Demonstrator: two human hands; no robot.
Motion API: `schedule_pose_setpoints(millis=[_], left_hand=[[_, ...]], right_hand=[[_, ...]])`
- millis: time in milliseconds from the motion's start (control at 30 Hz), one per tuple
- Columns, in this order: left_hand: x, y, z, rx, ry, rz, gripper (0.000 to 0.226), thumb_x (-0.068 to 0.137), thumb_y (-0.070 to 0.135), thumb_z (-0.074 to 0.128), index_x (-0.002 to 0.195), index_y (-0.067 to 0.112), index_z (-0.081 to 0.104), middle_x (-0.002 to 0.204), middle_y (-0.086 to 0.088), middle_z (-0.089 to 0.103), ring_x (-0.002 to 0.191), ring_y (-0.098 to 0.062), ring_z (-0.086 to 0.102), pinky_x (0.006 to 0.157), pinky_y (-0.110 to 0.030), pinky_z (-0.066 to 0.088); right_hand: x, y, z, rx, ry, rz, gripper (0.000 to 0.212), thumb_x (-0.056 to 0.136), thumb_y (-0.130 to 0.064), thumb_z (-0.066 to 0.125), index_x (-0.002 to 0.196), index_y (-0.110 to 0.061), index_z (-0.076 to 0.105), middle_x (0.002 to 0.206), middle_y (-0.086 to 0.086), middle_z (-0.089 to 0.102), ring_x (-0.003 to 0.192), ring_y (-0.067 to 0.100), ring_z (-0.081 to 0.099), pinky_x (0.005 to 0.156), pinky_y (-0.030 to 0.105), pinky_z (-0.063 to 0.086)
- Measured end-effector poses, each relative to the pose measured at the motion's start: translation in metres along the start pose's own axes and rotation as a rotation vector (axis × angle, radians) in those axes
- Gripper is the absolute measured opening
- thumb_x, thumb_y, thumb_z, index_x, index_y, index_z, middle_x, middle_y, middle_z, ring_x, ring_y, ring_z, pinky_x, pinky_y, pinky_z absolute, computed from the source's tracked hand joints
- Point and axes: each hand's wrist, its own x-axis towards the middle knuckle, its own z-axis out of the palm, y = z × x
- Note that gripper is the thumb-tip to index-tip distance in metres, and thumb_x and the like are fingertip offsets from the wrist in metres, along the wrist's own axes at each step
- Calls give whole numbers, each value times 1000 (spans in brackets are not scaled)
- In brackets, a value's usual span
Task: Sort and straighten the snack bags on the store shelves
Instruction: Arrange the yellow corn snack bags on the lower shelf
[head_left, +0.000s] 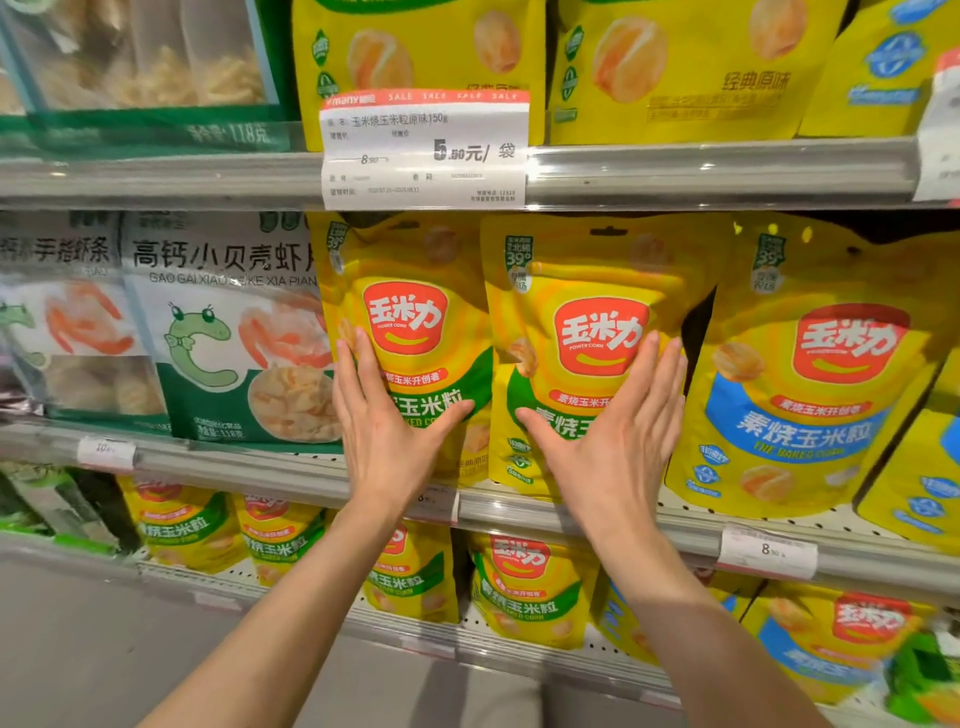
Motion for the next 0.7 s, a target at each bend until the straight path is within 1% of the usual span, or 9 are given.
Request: schedule_pose_setpoints(millis=[67,200,367,467,567,600,633,700], left_hand=[[2,-2,-1,3,1,8,131,72,66,81,165,25,-1,174,-2,1,160,-25,4,127,-41,3],[3,-6,-4,14,-7,24,128,74,65,80,165,25,-1,174,0,0,160,-23,4,128,-44,4],[2,-6,-8,42,-33,36,126,76,67,77,165,26,-3,174,-2,-2,160,-25,3,127,-44,3],[-6,-3,-14,29,5,4,113,83,61,75,165,27,4,173,-6,5,159,-26,7,126,-44,8],[-20,6,-17,0,108,66,87,93,41,73,161,17,24,163,-13,24,152,-29,21,124,-47,22],[-25,11,-17,-12,126,97,80,94,35,73,158,14,30,158,-15,30,148,-29,27,123,-45,25],[-31,17,-16,-21,130,128,75,94,30,73,155,12,35,153,-16,35,143,-29,32,122,-39,26],[-42,31,-11,-30,102,198,67,93,27,72,151,10,42,147,-17,40,139,-29,38,119,-25,21]], right_hand=[[1,1,1,12,15,11,138,68,-78,72,162,-7,0,171,17,3,159,31,1,128,51,14],[0,-1,2,12,33,32,137,69,-77,73,162,-7,1,171,17,4,159,31,2,128,50,15],[1,-5,4,-36,20,13,137,69,-78,72,162,-7,0,171,18,3,159,32,1,128,49,13],[1,1,-1,-34,-11,6,138,69,-83,67,162,-8,-2,171,17,2,159,32,0,128,49,10],[1,7,-9,-16,-29,-7,135,70,-87,58,162,-9,-2,171,16,2,159,30,2,128,49,10],[1,8,-12,-8,-31,-14,132,71,-87,56,162,-10,-1,171,16,3,159,30,4,127,48,12],[1,10,-16,-4,-28,-22,129,73,-86,54,162,-10,2,171,16,5,159,31,6,127,48,14],[0,15,-26,6,-14,-41,117,79,-80,55,162,-10,11,170,15,14,157,31,14,125,47,18]])
